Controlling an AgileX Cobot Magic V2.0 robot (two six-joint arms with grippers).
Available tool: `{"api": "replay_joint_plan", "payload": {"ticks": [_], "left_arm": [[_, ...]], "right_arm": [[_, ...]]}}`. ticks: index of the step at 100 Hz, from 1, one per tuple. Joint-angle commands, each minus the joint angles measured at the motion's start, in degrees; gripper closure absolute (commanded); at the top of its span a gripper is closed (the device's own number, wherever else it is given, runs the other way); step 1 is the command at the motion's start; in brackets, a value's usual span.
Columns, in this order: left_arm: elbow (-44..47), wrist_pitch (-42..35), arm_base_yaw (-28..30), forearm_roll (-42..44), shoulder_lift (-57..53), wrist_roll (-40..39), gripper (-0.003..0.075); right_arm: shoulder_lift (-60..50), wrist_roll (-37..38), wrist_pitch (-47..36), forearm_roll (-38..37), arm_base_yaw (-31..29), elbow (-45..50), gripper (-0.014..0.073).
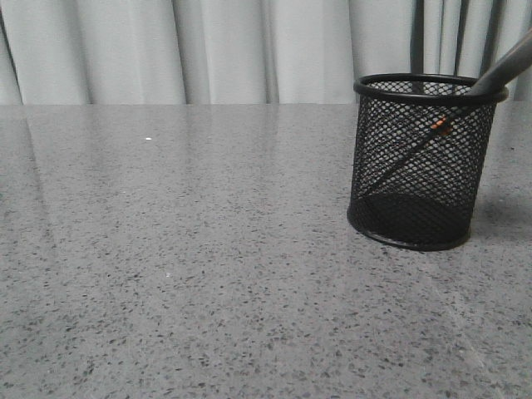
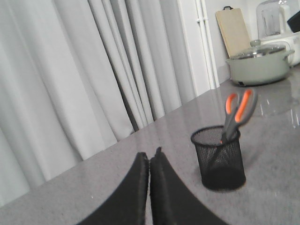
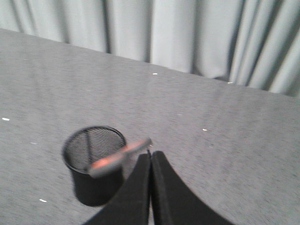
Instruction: Put scissors into bucket
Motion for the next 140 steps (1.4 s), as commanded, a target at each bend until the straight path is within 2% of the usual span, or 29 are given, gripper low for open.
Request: {"api": "replay_joint_plan", "payload": {"ticks": [1, 9, 20, 35, 51, 111, 123, 140], "left_arm": [[4.7, -8.3, -0.4, 1.2, -1.6, -0.9, 0.0740], [7.1, -8.6, -0.4, 1.1, -1.8, -0.9, 0.0740], [7.6, -8.6, -0.4, 1.1, -1.8, -0.9, 0.0740], [7.6, -8.7, -0.4, -3.1, -1.8, -0.9, 0.0740], [7.6, -8.7, -0.4, -8.2, -1.8, -0.9, 0.0740], [8.6, -8.8, -0.1, -7.4, -1.8, -0.6, 0.0740], [9.5, -6.6, 4.4, -9.0, -1.8, 4.6, 0.0740], [15.1, -7.8, 19.0, -16.3, -3.4, 4.8, 0.0740]], "right_arm": [[-7.5, -0.5, -10.8, -2.8, 0.2, 9.1, 0.0643], [-13.9, -0.5, -13.4, -2.8, 0.2, 15.7, 0.0643], [-17.6, -0.5, -15.1, -3.5, 0.2, 19.1, 0.0643], [-17.9, -0.5, -15.8, -3.5, 0.2, 19.6, 0.0643], [-17.9, -0.5, -12.9, -3.3, 0.2, 19.6, 0.0643], [-17.9, -0.5, -13.0, -3.3, 0.2, 19.6, 0.0643], [-17.9, -0.5, -13.0, -3.3, 0.2, 19.6, 0.0643], [-17.9, -0.5, -13.0, -3.3, 0.2, 19.6, 0.0643]]}}
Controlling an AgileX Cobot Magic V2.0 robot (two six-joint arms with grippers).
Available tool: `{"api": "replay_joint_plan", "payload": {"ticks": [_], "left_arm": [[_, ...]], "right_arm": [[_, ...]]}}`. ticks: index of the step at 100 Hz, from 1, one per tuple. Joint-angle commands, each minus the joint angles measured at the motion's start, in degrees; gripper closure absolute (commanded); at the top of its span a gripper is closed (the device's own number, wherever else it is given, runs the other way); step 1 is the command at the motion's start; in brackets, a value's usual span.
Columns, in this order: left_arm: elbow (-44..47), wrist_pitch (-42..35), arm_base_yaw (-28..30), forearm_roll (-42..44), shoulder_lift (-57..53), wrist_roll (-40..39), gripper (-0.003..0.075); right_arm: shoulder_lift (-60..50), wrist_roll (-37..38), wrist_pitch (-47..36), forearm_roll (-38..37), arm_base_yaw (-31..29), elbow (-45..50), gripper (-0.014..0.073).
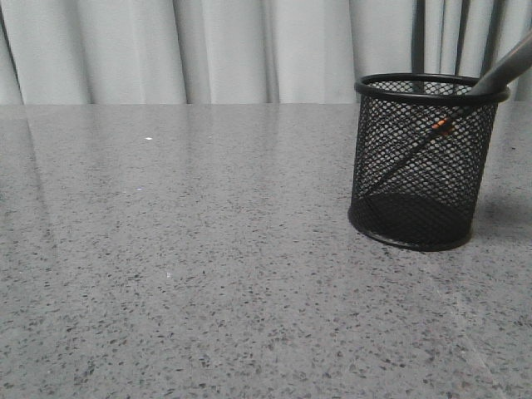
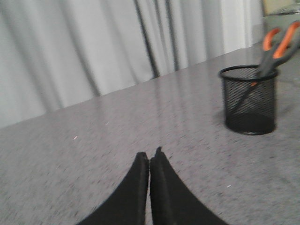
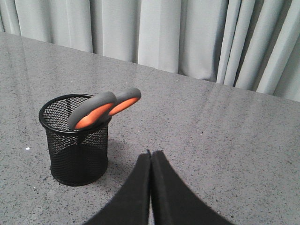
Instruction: Put scissors into bucket
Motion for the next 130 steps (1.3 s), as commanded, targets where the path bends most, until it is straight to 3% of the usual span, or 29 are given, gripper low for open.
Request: {"api": "replay_joint_plan", "payload": {"ticks": [1, 21, 31, 47, 59, 130], "left_arm": [[2.0, -4.6, 7.1, -4.5, -0.7, 0.2, 0.0740], [8.3, -2.8, 20.5, -7.7, -4.7, 0.2, 0.0740], [9.7, -2.7, 24.5, -7.7, -5.9, 0.2, 0.0740], [9.7, 3.6, 29.4, -7.7, -5.8, 0.2, 0.0740], [9.7, 7.8, 30.9, -7.7, -5.8, 0.2, 0.0740], [9.7, 7.1, 31.4, -7.7, -5.8, 0.2, 0.0740]], "right_arm": [[0.7, -0.3, -4.1, -0.6, 0.2, -1.3, 0.0643], [0.7, -0.3, -4.1, -0.6, 0.2, -1.3, 0.0643], [0.7, -0.3, -4.1, -0.6, 0.2, -1.3, 0.0643], [0.7, -0.3, -4.1, -0.6, 0.2, -1.3, 0.0643], [0.7, -0.3, -4.1, -0.6, 0.2, -1.3, 0.0643], [0.7, -0.3, -4.9, -0.6, 0.2, 0.2, 0.0643]]}}
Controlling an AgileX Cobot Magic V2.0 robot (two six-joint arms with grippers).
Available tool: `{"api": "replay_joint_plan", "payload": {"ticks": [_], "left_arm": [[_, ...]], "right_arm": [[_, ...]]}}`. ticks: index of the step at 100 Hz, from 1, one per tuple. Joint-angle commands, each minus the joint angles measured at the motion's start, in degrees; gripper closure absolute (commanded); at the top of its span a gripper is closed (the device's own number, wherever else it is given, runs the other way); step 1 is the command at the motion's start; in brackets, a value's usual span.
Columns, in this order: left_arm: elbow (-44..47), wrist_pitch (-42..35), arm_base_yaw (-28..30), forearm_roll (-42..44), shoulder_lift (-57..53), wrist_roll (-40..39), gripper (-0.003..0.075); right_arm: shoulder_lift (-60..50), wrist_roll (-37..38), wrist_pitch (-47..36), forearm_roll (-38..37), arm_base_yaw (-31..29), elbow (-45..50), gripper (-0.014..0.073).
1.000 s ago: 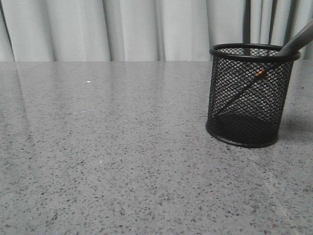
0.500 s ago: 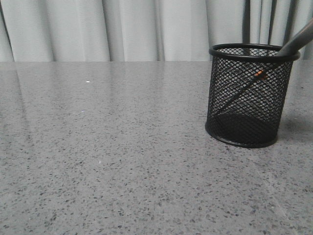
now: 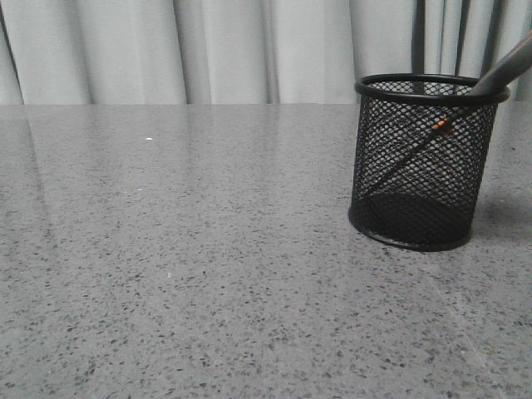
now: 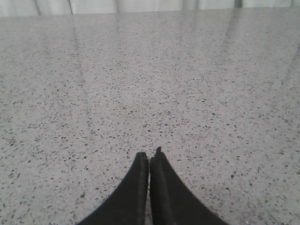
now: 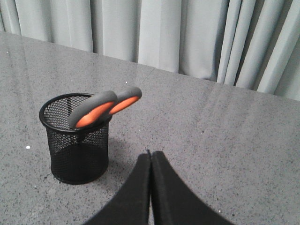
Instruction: Put scissors into bucket
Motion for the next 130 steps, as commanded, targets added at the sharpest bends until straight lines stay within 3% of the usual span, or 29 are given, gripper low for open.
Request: {"api": "replay_joint_plan", "payload": {"ticks": [1, 18, 43, 50, 69, 91, 115, 130], "left_arm": [[2.5, -3.7, 0.2, -0.7, -1.5, 0.0, 0.0740], [2.5, -3.7, 0.2, -0.7, -1.5, 0.0, 0.0740], [2.5, -3.7, 0.2, -0.7, -1.5, 0.0, 0.0740], [2.5, -3.7, 0.2, -0.7, -1.5, 0.0, 0.0740], [2.5, -3.7, 0.2, -0.7, -1.5, 0.0, 0.0740], [2.5, -3.7, 0.2, -0.7, -1.5, 0.0, 0.0740], [2.5, -3.7, 0.2, -0.7, -1.5, 0.0, 0.0740], [2.5, -3.7, 0.2, -0.7, -1.5, 0.0, 0.0740]], "right_arm": [[0.7, -0.3, -5.1, -0.6, 0.2, -0.2, 0.0643], [0.7, -0.3, -11.6, -0.6, 0.2, 8.5, 0.0643], [0.7, -0.3, -13.6, -1.1, -0.7, 18.0, 0.0643], [0.7, -0.3, -19.9, -1.1, -2.7, 20.8, 0.0643], [0.7, 1.3, -47.0, 0.7, -11.7, 31.2, 0.0643], [0.6, 1.4, -36.8, -1.8, -19.9, 30.9, 0.0643], [-4.8, 1.5, -22.8, 1.9, -20.0, 30.9, 0.0643], [-5.1, 1.5, -22.8, 2.3, -20.0, 30.9, 0.0643]]}}
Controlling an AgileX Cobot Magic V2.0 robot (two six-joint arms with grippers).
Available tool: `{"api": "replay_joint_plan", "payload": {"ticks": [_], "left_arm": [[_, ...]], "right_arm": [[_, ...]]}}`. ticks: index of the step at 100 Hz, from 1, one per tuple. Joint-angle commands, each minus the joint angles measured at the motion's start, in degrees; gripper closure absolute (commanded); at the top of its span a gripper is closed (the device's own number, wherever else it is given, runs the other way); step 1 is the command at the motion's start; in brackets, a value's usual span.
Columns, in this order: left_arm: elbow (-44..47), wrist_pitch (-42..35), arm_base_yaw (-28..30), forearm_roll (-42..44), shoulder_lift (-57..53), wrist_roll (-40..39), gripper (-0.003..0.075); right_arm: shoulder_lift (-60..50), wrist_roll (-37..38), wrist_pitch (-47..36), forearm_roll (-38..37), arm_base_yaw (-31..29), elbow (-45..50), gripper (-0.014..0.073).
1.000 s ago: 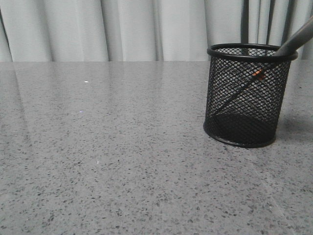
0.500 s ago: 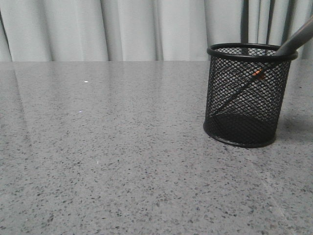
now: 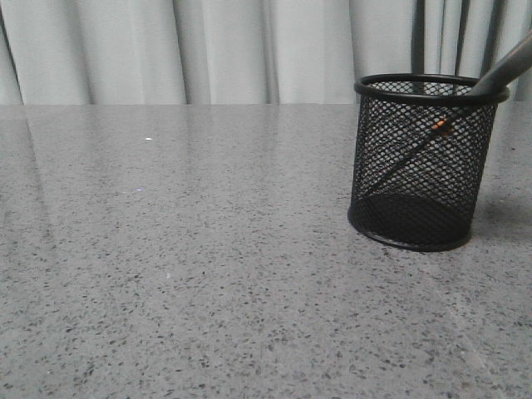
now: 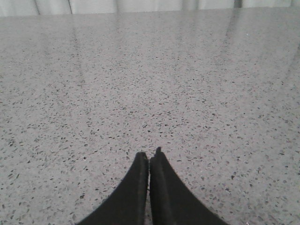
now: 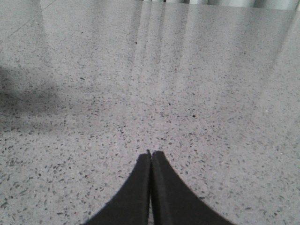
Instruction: Put scissors into bucket
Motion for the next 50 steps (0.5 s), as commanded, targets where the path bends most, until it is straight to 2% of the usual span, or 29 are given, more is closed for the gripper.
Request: {"api": "replay_joint_plan", "payload": {"ticks": [1, 50], "left_arm": [[2.5, -3.7, 0.2, -0.6, -1.5, 0.0, 0.0740], [2.5, -3.7, 0.2, -0.6, -1.5, 0.0, 0.0740]], "right_arm": [[-1.2, 0.1, -1.7, 0.6, -0.4, 0.8, 0.0643], [-1.2, 0.1, -1.9, -0.2, -0.4, 0.8, 0.0643]]}}
